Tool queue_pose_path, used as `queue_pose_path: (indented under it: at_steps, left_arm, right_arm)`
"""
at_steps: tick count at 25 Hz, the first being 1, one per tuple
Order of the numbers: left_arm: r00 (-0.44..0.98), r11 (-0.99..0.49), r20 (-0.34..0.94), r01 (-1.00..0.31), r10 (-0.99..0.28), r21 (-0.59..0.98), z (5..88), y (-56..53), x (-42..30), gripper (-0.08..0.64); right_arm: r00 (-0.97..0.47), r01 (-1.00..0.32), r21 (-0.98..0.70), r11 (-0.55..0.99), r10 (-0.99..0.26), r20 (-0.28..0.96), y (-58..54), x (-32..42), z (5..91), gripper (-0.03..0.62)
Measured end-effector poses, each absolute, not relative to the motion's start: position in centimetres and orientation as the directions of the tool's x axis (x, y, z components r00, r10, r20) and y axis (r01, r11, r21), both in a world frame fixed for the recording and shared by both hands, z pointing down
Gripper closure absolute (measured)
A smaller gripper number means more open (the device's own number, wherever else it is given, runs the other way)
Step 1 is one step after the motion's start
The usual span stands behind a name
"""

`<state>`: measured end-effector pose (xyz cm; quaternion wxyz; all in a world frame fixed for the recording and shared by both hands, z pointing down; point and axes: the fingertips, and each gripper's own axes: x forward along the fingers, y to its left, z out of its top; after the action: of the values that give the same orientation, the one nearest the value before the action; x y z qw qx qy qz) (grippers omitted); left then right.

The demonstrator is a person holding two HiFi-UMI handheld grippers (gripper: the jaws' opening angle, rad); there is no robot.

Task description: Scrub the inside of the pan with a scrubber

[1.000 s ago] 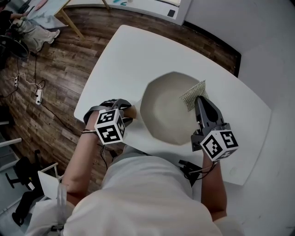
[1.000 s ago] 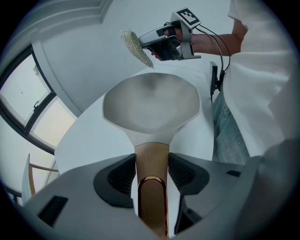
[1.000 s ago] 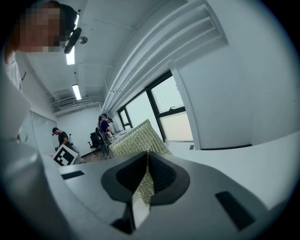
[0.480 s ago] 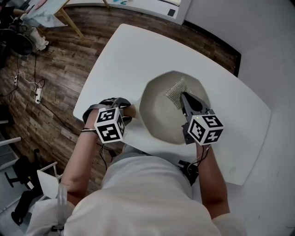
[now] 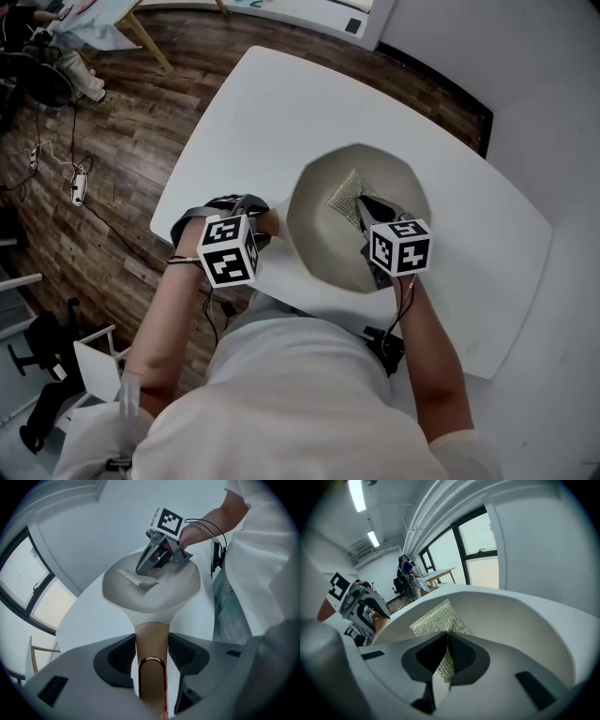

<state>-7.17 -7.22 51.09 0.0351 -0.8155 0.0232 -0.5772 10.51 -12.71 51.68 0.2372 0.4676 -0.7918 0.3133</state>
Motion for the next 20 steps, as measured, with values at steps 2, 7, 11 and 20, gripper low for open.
queue_pose_path:
  at_steps: [2,7,11,20]
  left_arm:
    - [0.328,-0.996,0.941,0.005,-0.078,-0.084,51.0,-7.2,-7.1,0.341]
    - [0.323,-0.996,0.943,0.007,-0.078,-0.085,51.1,-7.2,-7.3,0.341]
    - [0.322,-0.996,0.944,0.005,-0.078,-0.084,51.2,-7.2,-7.2,0.341]
    - [0.311,-0.996,0.947,0.011,-0.076,-0.084,51.1,-7.5,-7.3,0.341]
  right_arm:
    - [-0.445,-0.888,-0.256,0.383,-0.566,0.695,-12.5,10.2,52.4,0.565]
    - [-0.434,-0.874,-0.234,0.426,-0.468,0.770,-11.5,8.9,54.7,0.565]
    - [-0.411,-0.852,-0.194,0.487,-0.392,0.823,-11.0,8.0,56.0,0.565]
    - [-0.329,-0.770,-0.045,0.636,-0.335,0.883,-11.4,6.0,56.7,0.565]
